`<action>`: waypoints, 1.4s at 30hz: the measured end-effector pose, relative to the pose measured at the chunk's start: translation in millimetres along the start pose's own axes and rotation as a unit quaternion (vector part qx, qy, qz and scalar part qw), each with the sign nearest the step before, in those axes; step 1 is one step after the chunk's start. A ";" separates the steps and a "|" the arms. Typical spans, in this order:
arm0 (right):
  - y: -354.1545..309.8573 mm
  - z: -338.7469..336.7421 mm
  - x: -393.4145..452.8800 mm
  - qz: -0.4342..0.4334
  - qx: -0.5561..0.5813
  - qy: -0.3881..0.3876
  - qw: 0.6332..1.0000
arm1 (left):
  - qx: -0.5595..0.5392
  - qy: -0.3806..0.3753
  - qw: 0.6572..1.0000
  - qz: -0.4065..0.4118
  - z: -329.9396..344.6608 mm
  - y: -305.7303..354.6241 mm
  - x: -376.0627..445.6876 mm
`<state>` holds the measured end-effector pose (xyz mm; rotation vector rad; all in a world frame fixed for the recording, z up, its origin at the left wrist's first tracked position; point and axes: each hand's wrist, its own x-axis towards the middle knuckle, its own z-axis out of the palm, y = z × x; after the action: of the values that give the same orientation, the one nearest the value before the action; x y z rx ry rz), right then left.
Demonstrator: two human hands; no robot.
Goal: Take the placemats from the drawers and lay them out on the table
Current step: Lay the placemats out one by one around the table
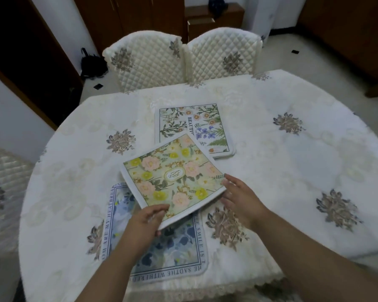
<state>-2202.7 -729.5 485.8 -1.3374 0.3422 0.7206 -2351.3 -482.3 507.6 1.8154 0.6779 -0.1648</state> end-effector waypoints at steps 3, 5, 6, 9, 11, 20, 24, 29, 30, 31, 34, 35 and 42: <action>-29.4 -22.2 -10.2 0.028 0.015 -0.016 0.999 | 0.028 -0.042 0.998 0.030 6.8 10.6 -18.9; -42.4 -40.5 -23.5 0.034 -0.074 -0.010 0.997 | 0.061 -0.064 0.995 0.053 13.8 20.4 -30.1; -47.1 -51.4 -31.1 0.036 -0.129 0.000 0.991 | 0.081 -0.075 0.992 0.067 18.5 25.6 -35.2; -52.9 -95.3 -54.2 0.011 -0.254 0.036 0.966 | 0.140 -0.097 0.981 0.093 45.2 42.8 -47.2; -54.3 -128.2 -69.6 -0.025 -0.277 0.052 0.959 | 0.163 -0.098 0.976 0.105 71.8 52.6 -52.9; -53.1 -283.6 -90.0 -0.063 -0.310 0.101 0.943 | 0.180 -0.035 0.978 0.100 229.3 63.9 -44.4; -49.6 -333.4 -83.6 -0.057 -0.352 0.103 0.928 | 0.144 -0.038 0.988 0.045 285.0 63.4 -46.2; -32.7 -360.3 -72.7 -0.044 -0.409 0.094 0.907 | 0.147 0.028 0.988 -0.036 311.8 47.7 -59.9; -29.5 -361.0 -70.9 -0.043 -0.416 0.089 0.904 | 0.146 0.038 0.987 -0.049 311.5 43.1 -61.2; -26.5 -361.1 -69.2 -0.039 -0.422 0.086 0.902 | 0.141 0.049 0.987 -0.061 310.9 39.4 -62.0; -16.4 -361.2 -65.1 -0.041 -0.424 0.080 0.901 | 0.127 0.075 0.986 -0.075 309.7 35.7 -62.2; -14.1 -361.3 -64.8 -0.043 -0.425 0.078 0.901 | 0.124 0.081 0.986 -0.076 310.0 35.4 -61.8; -12.5 -364.9 -63.7 -0.058 -0.452 0.061 0.888 | 0.097 0.097 0.988 -0.064 315.6 32.5 -64.3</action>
<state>-2178.9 -1097.8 452.2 -2.2742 -0.0046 0.7194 -2319.0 -799.2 450.2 1.9920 0.9450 -0.1441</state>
